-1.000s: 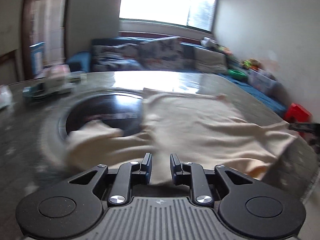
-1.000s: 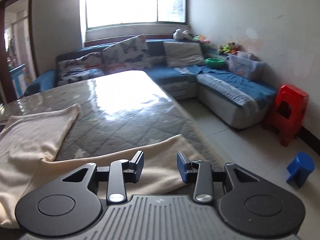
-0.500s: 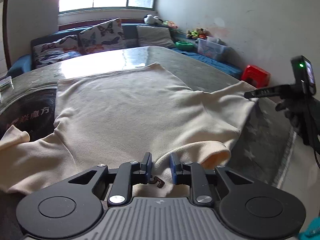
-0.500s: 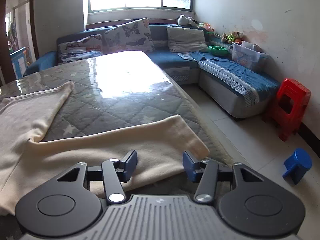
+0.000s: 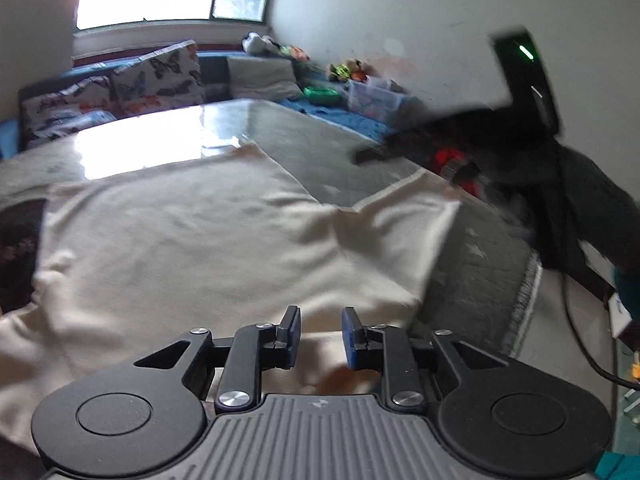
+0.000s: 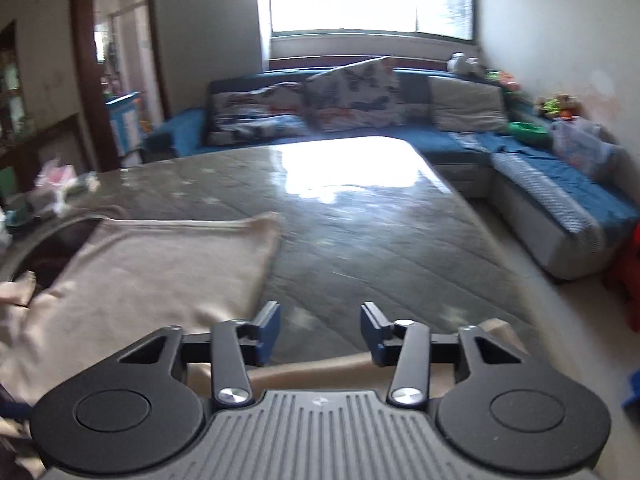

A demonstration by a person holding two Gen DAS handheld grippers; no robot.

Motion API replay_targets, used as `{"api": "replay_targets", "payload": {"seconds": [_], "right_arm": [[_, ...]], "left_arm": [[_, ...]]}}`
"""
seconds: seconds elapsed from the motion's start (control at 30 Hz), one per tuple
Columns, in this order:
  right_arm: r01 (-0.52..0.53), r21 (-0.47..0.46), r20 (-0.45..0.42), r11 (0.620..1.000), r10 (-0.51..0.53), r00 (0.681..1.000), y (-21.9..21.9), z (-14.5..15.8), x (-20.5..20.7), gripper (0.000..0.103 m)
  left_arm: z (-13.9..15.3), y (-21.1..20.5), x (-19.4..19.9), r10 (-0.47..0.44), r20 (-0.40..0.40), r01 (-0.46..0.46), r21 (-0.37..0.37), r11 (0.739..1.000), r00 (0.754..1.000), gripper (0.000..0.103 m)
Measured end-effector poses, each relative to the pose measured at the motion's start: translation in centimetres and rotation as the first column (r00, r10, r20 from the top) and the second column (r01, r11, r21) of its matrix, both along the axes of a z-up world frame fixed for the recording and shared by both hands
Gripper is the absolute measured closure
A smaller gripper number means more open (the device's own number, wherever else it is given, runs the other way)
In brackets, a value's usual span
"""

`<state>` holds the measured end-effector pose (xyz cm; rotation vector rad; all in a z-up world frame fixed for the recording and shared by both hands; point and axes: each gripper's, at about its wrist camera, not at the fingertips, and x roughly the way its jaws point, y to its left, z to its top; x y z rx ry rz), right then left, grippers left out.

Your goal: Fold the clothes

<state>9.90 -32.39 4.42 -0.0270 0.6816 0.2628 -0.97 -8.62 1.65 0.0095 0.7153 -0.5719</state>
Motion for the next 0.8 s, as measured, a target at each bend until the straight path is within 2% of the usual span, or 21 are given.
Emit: {"api": "replay_targets", "payload": {"seconds": [0.1,0.23,0.5,0.67,0.8], "right_arm": [[-0.098,-0.002,-0.023,0.995,0.098,0.995,3.4,-0.5,2.5,0.070],[-0.156,-0.030,-0.047,0.987,0.155,0.987,6.3,-1.5,5.8,0.076],[-0.167,-0.079,-0.103,0.983,0.159,0.982,9.4,-4.4,11.9,0.077],[-0.137,-0.075,-0.106,0.988,0.129,0.986,9.8,-4.6,14.2,0.078],[-0.159,-0.113,-0.103,0.981,0.148,0.984,10.2,-4.0,14.6,0.079]], "left_arm": [[-0.4,-0.5,-1.0,-0.047,-0.001,0.047,-0.020,0.999,0.999,0.080],[-0.8,-0.6,-1.5,-0.078,-0.006,0.078,-0.035,0.996,0.997,0.079],[-1.0,-0.1,-1.6,-0.099,-0.028,0.096,-0.071,0.993,0.995,0.079],[-1.0,0.1,-1.8,-0.106,-0.033,0.103,-0.086,0.991,0.994,0.078],[-0.5,0.4,-2.2,-0.114,-0.021,0.111,-0.098,0.989,0.993,0.077]]}}
